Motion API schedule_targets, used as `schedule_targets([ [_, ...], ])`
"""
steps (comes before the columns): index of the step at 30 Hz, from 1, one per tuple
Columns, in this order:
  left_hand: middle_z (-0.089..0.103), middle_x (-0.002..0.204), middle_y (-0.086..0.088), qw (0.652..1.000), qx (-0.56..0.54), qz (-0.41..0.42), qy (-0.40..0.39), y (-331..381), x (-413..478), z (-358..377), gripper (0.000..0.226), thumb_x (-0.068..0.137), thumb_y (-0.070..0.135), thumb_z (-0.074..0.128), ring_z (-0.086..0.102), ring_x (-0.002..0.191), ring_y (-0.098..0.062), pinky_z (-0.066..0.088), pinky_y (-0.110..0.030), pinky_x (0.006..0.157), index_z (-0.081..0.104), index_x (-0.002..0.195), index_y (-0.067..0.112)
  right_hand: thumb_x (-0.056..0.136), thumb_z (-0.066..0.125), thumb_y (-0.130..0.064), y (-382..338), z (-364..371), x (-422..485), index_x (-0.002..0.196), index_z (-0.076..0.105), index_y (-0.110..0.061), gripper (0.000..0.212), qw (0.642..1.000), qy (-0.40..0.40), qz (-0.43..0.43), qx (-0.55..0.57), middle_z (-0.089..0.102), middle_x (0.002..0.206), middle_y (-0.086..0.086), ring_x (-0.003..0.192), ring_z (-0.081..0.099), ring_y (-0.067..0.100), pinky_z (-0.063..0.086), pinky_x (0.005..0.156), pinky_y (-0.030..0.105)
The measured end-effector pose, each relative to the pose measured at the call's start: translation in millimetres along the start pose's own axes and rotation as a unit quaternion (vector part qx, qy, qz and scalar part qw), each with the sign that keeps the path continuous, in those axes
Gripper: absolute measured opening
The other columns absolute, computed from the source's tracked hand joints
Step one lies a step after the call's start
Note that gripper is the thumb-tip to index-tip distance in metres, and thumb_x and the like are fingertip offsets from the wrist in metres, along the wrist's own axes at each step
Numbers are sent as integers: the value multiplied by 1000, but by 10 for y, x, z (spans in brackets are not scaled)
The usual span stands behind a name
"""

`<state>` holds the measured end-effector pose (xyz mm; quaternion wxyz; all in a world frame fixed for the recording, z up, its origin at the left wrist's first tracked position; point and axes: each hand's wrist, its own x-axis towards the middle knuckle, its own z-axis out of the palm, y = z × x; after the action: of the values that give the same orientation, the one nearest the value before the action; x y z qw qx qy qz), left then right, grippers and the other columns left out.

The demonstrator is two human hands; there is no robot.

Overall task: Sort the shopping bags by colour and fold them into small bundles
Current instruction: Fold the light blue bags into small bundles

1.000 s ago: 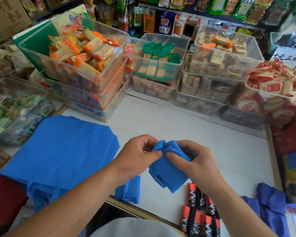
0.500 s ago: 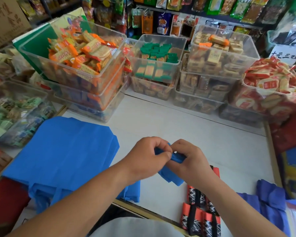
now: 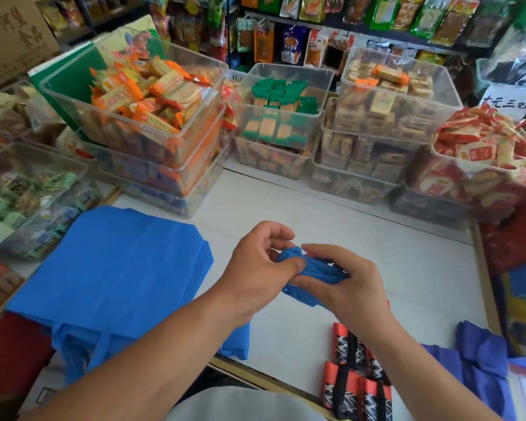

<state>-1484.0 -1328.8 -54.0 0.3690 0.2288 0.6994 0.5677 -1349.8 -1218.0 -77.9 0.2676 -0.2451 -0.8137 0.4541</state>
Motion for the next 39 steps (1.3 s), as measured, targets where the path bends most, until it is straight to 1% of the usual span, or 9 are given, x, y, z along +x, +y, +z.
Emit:
schedule_targets([
  [4, 69, 104, 2, 999, -32, -2, -4, -27, 7, -17, 34, 83, 6, 82, 64, 83, -2, 57, -20, 72, 66, 106, 26, 75, 90, -11, 93, -42, -51, 103, 78, -20, 33, 996, -12, -91, -4, 74, 103, -10, 99, 70, 21, 57, 82, 41],
  [8, 71, 105, 5, 999, -52, 3, -13, -41, 14, -34, 35, 84, 1, 77, 64, 89, -7, 60, -25, 79, 69, 105, 29, 65, 93, -11, -20, -80, -63, 112, 74, -21, 51, 994, 17, 46, 99, 77, 100, -9, 96, 74, 11, 60, 80, 25],
  [10, 73, 105, 4, 996, -81, -4, -32, -20, 16, -52, 37, 87, -2, 74, 67, 92, -8, 60, -27, 83, 70, 109, 26, 63, 95, -12, -49, -97, -54, 106, 76, -24, 48, 986, 27, 95, 132, 77, 97, -9, 92, 74, 10, 60, 77, 23],
  [16, 76, 106, -3, 992, -96, -75, -26, -87, 13, -74, 25, 93, 8, 73, 74, 98, -15, 62, -36, 87, 71, 115, 18, 75, 90, -16, -3, -126, 8, 93, 78, -28, 25, 996, 6, 82, 41, 73, 93, -15, 89, 68, 6, 51, 70, 14],
  [23, 74, 107, -12, 985, -121, -115, -39, -135, 29, -157, 27, 91, -1, 72, 75, 97, -22, 63, -40, 84, 72, 114, 12, 73, 92, -17, -9, -147, 32, 111, 73, -36, 46, 989, -136, 59, -1, 72, 104, -17, 100, 69, 8, 53, 81, 16],
  [27, 74, 106, -11, 986, -117, -106, -45, -131, 59, -197, 28, 91, -3, 70, 74, 97, -22, 62, -40, 87, 73, 112, 15, 76, 89, -13, -36, -92, 65, 107, 76, -32, 38, 992, -113, 63, 11, 74, 99, -16, 94, 71, 8, 54, 77, 17],
  [31, 73, 102, -8, 978, -123, -131, -102, -119, 131, -360, 31, 92, -5, 66, 73, 101, -23, 60, -45, 94, 74, 113, 16, 79, 87, -14, -54, 17, 109, 104, 77, -32, 32, 992, -116, 42, -28, 74, 96, -18, 92, 71, 8, 55, 75, 19],
  [36, 68, 88, -5, 993, -6, -64, -98, -69, 257, -519, 33, 89, -9, 63, 66, 79, -13, 59, -33, 79, 75, 102, 20, 82, 84, -16, -79, 174, 243, 108, 78, -29, 30, 989, -119, 14, -85, 72, 99, -21, 94, 69, 6, 50, 78, 12],
  [39, 65, 84, -7, 993, 72, -4, -94, -66, 301, -609, 35, 87, -8, 59, 58, 71, -9, 59, -34, 73, 75, 95, 22, 82, 73, -28, -112, 334, 289, 108, 78, -25, 26, 988, -117, -3, -102, 71, 94, -19, 90, 67, 6, 46, 76, 9],
])
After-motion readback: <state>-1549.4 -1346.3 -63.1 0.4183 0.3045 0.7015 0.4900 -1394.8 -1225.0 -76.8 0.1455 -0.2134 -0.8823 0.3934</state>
